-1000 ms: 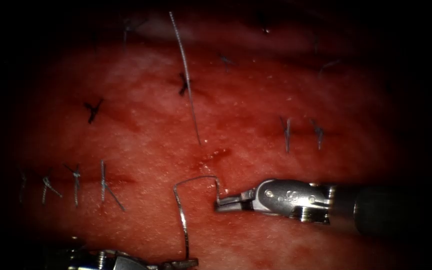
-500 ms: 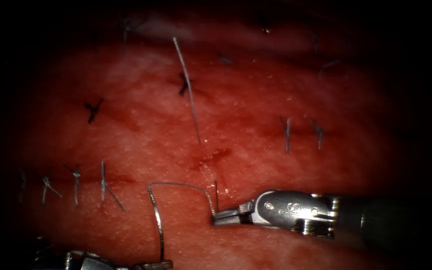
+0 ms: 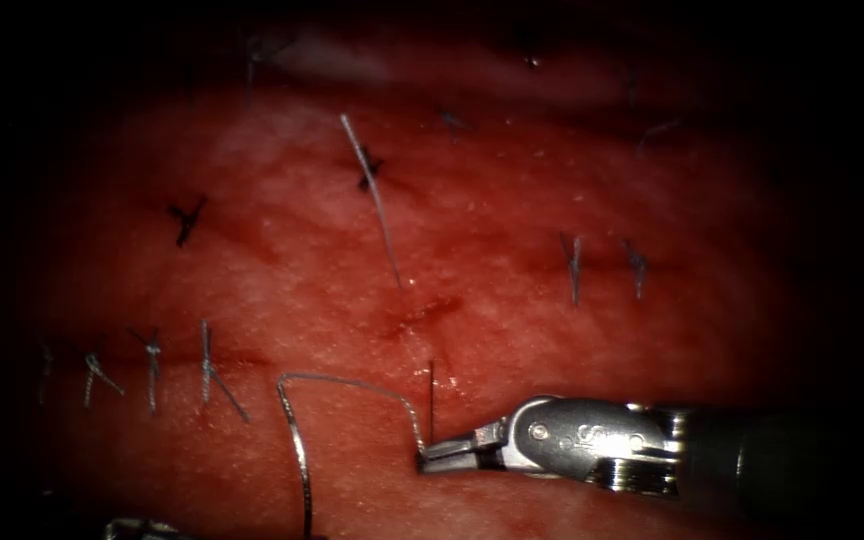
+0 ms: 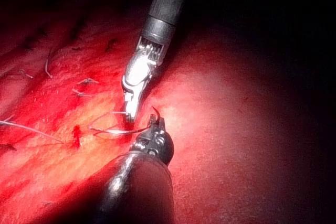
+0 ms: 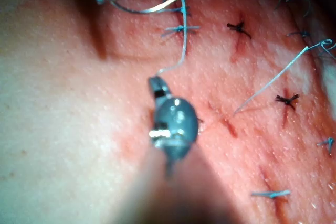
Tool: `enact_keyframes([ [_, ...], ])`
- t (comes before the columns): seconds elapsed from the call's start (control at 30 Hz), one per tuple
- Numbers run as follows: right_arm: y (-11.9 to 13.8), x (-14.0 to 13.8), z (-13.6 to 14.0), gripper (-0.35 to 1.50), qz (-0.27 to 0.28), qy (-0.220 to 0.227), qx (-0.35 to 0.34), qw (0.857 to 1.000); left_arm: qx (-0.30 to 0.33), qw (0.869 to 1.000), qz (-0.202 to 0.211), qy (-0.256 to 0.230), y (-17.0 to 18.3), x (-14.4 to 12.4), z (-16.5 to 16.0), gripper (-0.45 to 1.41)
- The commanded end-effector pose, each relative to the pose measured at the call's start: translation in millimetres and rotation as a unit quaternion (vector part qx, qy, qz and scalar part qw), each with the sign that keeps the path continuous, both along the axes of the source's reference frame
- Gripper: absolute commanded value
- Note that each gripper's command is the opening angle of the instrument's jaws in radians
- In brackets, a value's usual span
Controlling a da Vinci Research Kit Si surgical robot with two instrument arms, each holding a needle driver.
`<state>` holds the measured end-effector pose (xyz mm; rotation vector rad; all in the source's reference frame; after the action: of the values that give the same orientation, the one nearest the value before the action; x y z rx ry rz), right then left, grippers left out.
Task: Wound Closure
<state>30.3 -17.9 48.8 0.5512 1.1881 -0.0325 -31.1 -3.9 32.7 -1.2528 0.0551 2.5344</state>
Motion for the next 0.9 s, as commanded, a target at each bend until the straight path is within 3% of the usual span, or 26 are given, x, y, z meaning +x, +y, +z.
enact_keyframes([
  [0.03, -0.3, 1.0, -0.2, -0.35, -0.001, 0.003, 0.001, 1.000, -0.001, 1.000, 0.000, -0.001, -0.2, -0.5, 0.4, -0.45],
  [0.37, -1.1, 1.7, -3.8, -0.35, -0.007, 0.015, -0.006, 1.000, -0.010, 1.000, -0.003, -0.001, -0.1, 0.2, -1.1, -0.45],
  [0.67, -1.0, 1.9, -3.5, -0.35, -0.015, 0.021, -0.028, 0.999, -0.013, 1.000, -0.006, 0.002, 0.1, 0.5, -1.0, -0.45],
  [0.7, -0.6, 1.8, -3.1, -0.13, -0.010, 0.017, -0.036, 0.999, -0.013, 1.000, -0.006, 0.002, 0.1, 0.6, -1.0, -0.45],
  [0.73, 0.2, 1.7, -1.9, 0.42, 0.000, 0.007, -0.052, 0.999, -0.014, 1.000, -0.007, 0.005, 0.3, 0.9, -0.7, -0.45],
  [0.9, 1.3, 1.0, 1.3, 0.87, 0.005, 0.007, -0.075, 0.997, -0.016, 0.999, -0.017, 0.021, 1.1, 2.3, 0.3, -0.45],
])
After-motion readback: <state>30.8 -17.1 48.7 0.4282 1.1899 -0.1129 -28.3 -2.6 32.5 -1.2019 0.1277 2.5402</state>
